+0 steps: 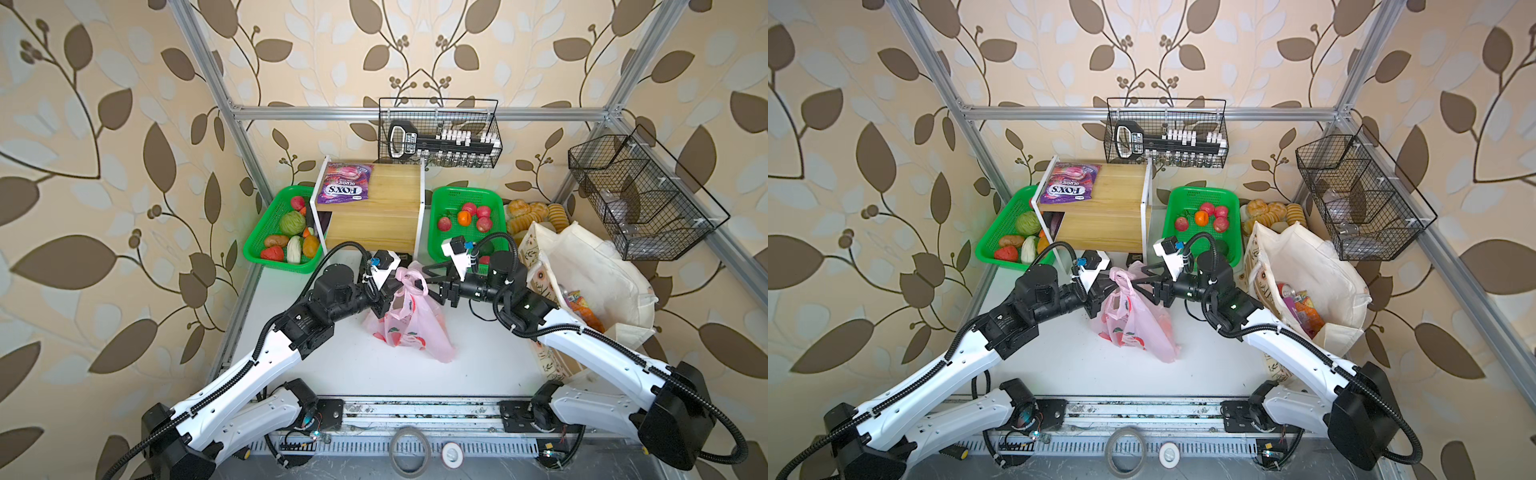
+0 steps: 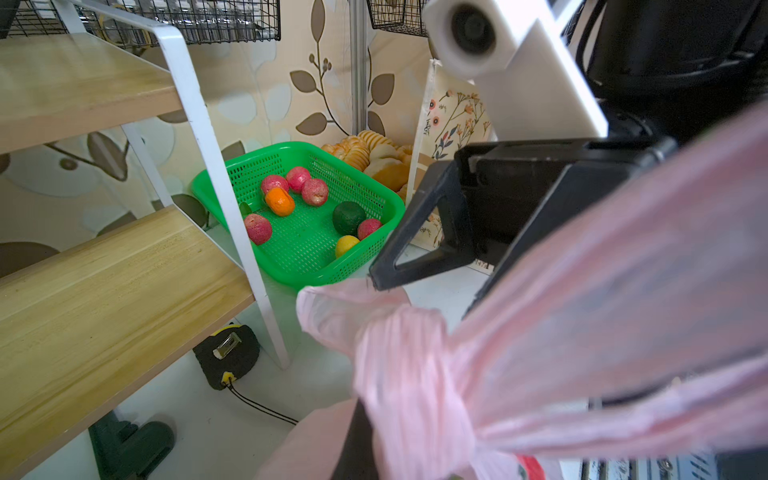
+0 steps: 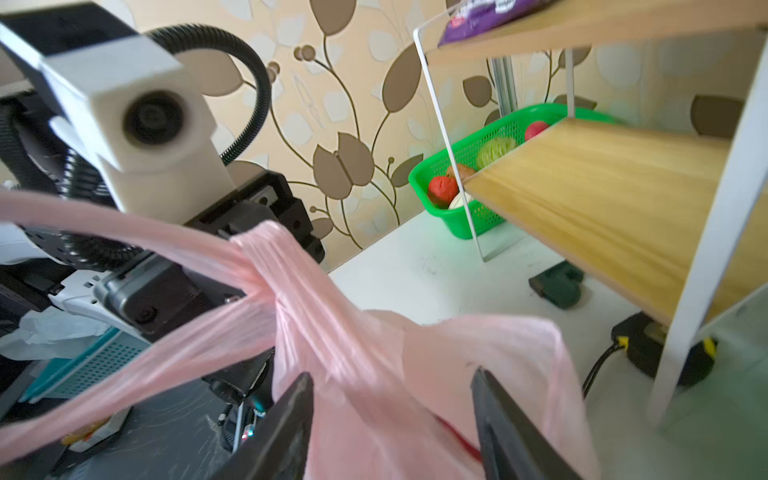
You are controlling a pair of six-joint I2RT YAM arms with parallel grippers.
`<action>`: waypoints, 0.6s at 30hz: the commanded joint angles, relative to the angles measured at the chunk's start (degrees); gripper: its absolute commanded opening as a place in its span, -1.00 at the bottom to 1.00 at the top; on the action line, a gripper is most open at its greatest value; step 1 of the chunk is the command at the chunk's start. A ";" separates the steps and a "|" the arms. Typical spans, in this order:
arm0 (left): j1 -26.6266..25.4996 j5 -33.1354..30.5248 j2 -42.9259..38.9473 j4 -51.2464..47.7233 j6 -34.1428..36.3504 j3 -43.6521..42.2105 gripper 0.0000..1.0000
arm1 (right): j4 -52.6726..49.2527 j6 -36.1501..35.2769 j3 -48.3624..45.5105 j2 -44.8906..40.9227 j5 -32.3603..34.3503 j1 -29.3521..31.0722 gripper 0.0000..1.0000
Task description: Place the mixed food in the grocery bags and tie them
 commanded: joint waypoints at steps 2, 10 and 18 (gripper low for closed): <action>0.51 1.35 -1.71 2.76 1.50 0.47 -0.90 | 1.81 -5.49 4.32 2.69 -5.85 -1.67 0.27; 0.51 -5.21 -2.42 3.93 -0.15 0.10 -0.83 | -5.36 -0.42 6.45 8.12 -20.98 -0.78 -0.32; 0.53 -0.07 -2.00 6.34 -1.17 -1.30 -0.71 | -3.89 1.77 2.02 5.11 -19.92 3.04 -0.60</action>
